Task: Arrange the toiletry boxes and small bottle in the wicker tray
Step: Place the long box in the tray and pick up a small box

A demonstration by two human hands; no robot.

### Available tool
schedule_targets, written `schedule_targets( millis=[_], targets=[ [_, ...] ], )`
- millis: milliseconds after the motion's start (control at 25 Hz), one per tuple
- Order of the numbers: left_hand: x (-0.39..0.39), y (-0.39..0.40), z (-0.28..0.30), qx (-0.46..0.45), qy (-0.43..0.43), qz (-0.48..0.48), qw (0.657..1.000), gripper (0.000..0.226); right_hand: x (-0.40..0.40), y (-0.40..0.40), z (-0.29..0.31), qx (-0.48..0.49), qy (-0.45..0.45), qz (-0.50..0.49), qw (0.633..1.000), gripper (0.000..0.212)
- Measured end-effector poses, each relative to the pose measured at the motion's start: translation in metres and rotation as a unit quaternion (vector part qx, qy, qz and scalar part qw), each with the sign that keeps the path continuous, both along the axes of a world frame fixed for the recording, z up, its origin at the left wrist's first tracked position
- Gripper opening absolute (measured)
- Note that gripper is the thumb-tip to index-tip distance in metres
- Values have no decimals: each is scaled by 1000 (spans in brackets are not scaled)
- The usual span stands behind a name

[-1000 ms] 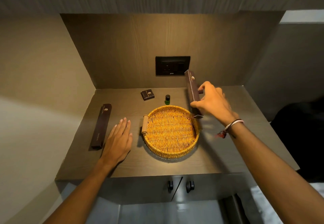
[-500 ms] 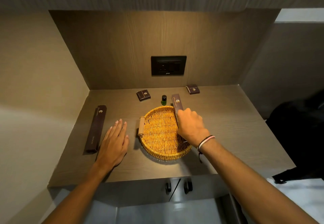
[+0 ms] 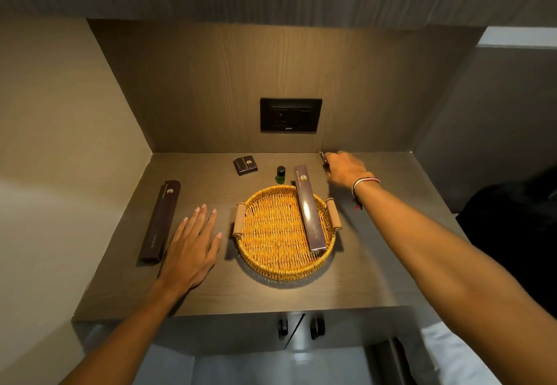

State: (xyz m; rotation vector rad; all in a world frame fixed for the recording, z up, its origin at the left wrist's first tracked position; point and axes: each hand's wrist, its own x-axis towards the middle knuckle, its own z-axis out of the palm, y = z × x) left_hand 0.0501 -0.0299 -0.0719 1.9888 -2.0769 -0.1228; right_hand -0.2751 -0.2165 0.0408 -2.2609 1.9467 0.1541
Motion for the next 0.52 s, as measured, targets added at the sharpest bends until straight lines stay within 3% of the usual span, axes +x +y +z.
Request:
schedule_targets(
  millis=[200, 440, 520],
  targets=[
    [3, -2, -2, 4, 14, 5, 1000, 68, -11, -32, -26, 16, 31, 7, 999, 59],
    [1, -2, -1, 1, 7, 5, 1000, 62, -5, -39, -33, -25, -74, -21, 997, 39],
    [2, -2, -1, -1, 6, 3, 1000, 62, -4, -33, -39, -62, -73, -38, 995, 37]
  ],
)
